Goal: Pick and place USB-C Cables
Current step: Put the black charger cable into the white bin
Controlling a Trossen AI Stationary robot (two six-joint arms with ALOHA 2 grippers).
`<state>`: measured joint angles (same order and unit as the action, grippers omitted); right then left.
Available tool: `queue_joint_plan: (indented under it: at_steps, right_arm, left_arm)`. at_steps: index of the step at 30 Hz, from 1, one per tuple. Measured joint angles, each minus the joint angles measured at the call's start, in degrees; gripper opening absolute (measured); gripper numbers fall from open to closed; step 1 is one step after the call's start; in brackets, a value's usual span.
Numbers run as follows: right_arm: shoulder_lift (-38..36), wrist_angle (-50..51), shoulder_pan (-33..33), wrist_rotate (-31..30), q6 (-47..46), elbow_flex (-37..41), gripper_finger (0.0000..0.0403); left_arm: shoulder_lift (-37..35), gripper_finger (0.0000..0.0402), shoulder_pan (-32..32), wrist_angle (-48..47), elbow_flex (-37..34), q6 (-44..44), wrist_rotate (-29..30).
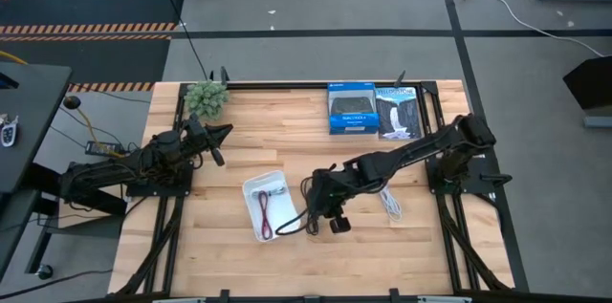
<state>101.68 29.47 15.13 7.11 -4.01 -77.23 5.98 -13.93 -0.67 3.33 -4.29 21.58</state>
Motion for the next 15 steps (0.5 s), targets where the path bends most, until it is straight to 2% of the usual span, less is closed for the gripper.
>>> queue_joint_plan:
  at_steps: [4,10,15]
  right_arm:
    - [0.7,-0.73,-0.23,-0.62,-0.98,0.59,0.0146]
    - [2.35,-1.99,-0.25,-6.18,-2.43,0.52,0.0207]
    - [4.43,-3.79,-0.21,-6.13,-2.05,0.59,0.0226]
  left_arm:
    - [0.0,0.0025,0.0,-0.02,0.0,0.0,0.02]
    - [0.02,0.0025,-0.02,-0.09,0.0,0.0,0.0]
    - [0.05,0.0025,-0.02,-0.02,0.0,0.0,0.04]
